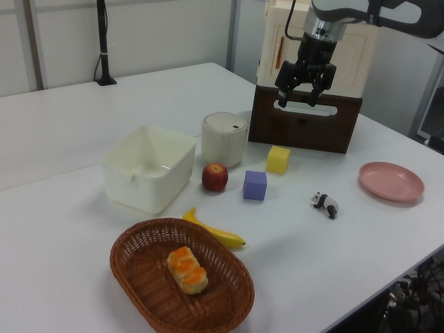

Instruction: Slide open the drawer

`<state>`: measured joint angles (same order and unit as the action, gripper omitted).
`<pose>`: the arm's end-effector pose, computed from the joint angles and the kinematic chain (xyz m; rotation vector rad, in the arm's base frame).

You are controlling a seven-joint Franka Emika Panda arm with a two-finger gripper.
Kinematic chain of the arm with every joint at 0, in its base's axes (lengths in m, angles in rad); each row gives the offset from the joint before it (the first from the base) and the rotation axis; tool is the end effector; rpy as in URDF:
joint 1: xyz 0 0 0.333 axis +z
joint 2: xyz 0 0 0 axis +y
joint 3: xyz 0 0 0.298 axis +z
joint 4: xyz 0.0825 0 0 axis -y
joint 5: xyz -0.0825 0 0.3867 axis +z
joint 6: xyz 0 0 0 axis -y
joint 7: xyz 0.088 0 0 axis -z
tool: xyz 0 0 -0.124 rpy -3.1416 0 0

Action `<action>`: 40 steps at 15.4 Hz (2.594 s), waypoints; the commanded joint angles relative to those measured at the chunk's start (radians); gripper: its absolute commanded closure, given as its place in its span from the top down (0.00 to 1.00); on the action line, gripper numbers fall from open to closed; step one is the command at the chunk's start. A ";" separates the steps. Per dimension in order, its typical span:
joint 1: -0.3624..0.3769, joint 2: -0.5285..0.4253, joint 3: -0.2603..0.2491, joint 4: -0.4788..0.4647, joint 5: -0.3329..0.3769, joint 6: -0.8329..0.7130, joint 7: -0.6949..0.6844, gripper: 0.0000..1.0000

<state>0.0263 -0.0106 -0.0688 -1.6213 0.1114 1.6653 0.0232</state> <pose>0.5637 -0.0113 0.5806 -3.0271 0.1109 -0.0843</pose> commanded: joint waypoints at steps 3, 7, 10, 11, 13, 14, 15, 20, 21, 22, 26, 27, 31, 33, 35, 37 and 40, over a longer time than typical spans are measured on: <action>-0.003 -0.011 0.000 0.003 0.025 -0.025 -0.005 1.00; -0.005 -0.014 -0.006 0.008 0.030 -0.027 0.027 1.00; -0.003 -0.012 -0.003 0.020 0.039 -0.024 0.035 1.00; -0.002 -0.012 -0.002 0.018 0.039 -0.024 0.035 1.00; 0.000 -0.012 0.003 0.017 0.037 -0.022 0.043 1.00; 0.000 -0.012 0.004 0.015 0.037 -0.024 0.035 1.00; 0.003 -0.012 0.007 0.012 0.024 -0.018 0.028 1.00; 0.015 0.004 -0.003 0.018 0.004 0.018 0.038 1.00; 0.015 0.006 -0.006 0.018 0.008 0.017 0.040 1.00; 0.017 0.008 -0.002 0.017 0.002 0.017 0.040 1.00; 0.015 0.004 0.000 0.012 0.008 0.016 0.052 1.00; 0.015 0.003 0.000 0.012 0.007 0.016 0.052 1.00; 0.015 0.000 0.000 0.012 0.005 -0.016 0.050 1.00; 0.015 0.001 0.000 0.011 0.004 -0.021 0.050 1.00; 0.015 0.001 0.001 0.011 0.004 -0.016 0.052 1.00; 0.015 0.003 0.001 0.011 0.004 -0.009 0.049 1.00; 0.015 0.004 0.001 0.011 -0.006 -0.007 -0.011 1.00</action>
<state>0.0310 -0.0003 -0.0640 -1.6051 0.1239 1.6639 0.0511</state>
